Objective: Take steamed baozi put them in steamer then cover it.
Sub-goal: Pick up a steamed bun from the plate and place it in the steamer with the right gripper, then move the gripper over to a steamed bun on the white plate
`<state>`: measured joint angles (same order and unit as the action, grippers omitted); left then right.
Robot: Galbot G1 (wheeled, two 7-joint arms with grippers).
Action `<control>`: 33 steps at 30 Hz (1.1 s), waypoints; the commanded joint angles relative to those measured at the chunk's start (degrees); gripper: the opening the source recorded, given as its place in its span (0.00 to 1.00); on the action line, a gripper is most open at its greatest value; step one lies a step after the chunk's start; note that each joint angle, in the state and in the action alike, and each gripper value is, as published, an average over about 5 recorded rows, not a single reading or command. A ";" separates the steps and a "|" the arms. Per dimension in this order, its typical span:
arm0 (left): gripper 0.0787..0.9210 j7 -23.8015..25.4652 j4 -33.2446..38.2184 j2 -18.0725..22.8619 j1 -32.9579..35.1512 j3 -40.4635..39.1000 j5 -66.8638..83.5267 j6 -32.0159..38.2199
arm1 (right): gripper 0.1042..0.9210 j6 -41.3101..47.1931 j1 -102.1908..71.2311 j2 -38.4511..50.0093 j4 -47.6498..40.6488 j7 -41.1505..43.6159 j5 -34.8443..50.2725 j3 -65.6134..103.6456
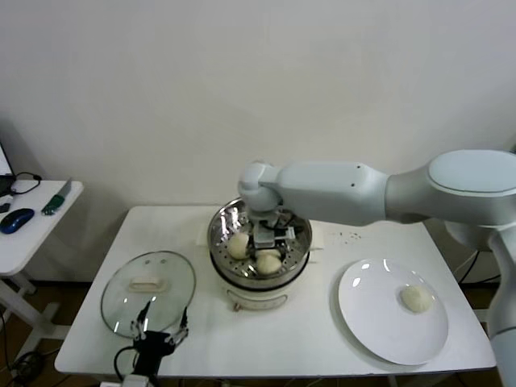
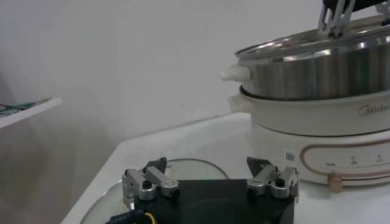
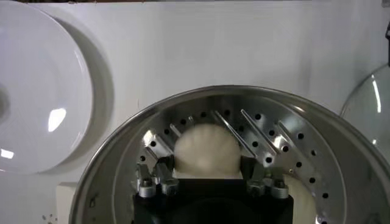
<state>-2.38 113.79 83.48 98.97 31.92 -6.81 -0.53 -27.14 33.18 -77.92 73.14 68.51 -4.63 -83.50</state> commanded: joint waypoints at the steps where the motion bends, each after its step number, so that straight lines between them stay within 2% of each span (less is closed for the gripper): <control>1: 0.88 0.01 -0.05 -0.05 0.01 -0.03 -0.04 -0.04 | 0.80 0.46 -0.78 -1.29 -0.72 -0.12 0.70 0.17; 6: 0.88 -0.02 -0.03 -0.08 0.14 0.02 -0.08 -0.01 | 0.87 0.49 0.86 -0.17 -0.28 0.30 1.08 0.80; 14: 0.88 -0.01 0.00 -0.36 0.40 -0.03 -0.13 0.08 | 0.88 3.95 5.68 5.24 -1.99 -1.32 3.36 2.69; 21: 0.88 -0.03 0.05 -0.65 0.12 0.00 -0.14 0.13 | 0.88 18.29 14.49 16.84 -1.88 -9.07 15.12 -4.87; 27: 0.88 0.00 0.07 -0.63 -0.52 -0.12 -0.10 0.09 | 0.88 33.10 15.37 29.23 2.05 -9.22 24.45 -7.25; 33: 0.88 0.03 -0.06 -0.57 -0.79 -0.58 -0.20 -0.02 | 0.88 41.06 10.70 43.59 9.16 -10.48 22.92 -6.64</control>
<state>-2.40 113.81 82.87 98.37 31.48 -6.95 -0.47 -3.32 44.56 -55.47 75.11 61.27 12.12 -88.05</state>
